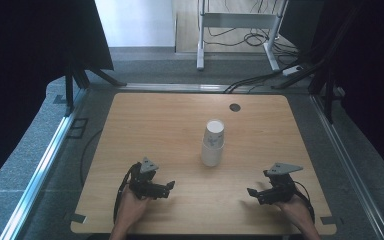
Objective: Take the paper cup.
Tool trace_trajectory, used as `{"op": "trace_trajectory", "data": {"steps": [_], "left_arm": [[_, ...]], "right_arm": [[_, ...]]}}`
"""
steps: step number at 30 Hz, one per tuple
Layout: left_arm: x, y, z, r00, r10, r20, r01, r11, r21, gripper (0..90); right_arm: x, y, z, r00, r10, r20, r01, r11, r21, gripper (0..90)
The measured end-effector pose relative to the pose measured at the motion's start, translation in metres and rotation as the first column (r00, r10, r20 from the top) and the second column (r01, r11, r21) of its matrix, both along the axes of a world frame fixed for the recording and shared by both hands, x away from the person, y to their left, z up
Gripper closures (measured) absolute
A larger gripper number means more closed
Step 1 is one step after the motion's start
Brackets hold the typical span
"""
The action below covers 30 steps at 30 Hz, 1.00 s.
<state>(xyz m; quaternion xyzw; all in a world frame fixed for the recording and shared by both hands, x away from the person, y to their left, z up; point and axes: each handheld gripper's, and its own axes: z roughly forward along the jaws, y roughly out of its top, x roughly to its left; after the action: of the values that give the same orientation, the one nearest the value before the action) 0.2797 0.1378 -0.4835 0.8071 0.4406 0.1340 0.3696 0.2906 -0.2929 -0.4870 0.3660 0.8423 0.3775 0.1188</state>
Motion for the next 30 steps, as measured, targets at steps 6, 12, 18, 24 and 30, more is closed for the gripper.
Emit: {"op": "trace_trajectory", "data": {"steps": [6, 12, 18, 24, 30], "left_arm": [[0.006, -0.002, 0.002, 0.9999, -0.007, -0.014, 0.006, 0.9999, -0.013, 0.0], [0.011, -0.005, 0.006, 0.9993, -0.032, -0.016, 0.032, 0.9991, -0.027, 0.0], [0.018, -0.009, 0.013, 0.9981, -0.062, -0.004, 0.062, 0.9973, -0.04, 0.0], [0.025, -0.017, 0.018, 0.9953, -0.096, 0.013, 0.097, 0.9949, -0.03, 0.0], [0.032, -0.025, 0.022, 0.9913, -0.13, 0.024, 0.13, 0.9911, -0.029, 0.0]], "right_arm": [[0.002, 0.001, 0.004, 1.0, 0.005, -0.004, -0.005, 1.0, 0.006, 3.0], [0.006, 0.004, 0.011, 0.9995, 0.027, -0.016, -0.027, 0.9993, 0.028, 3.5], [0.009, 0.008, 0.015, 0.9986, 0.048, -0.021, -0.047, 0.9984, 0.031, 3.0], [0.014, 0.009, 0.02, 0.9979, 0.062, -0.018, -0.061, 0.9975, 0.035, 1.2], [0.019, 0.01, 0.028, 0.9977, 0.067, -0.005, -0.067, 0.9968, 0.043, 0.8]]}}
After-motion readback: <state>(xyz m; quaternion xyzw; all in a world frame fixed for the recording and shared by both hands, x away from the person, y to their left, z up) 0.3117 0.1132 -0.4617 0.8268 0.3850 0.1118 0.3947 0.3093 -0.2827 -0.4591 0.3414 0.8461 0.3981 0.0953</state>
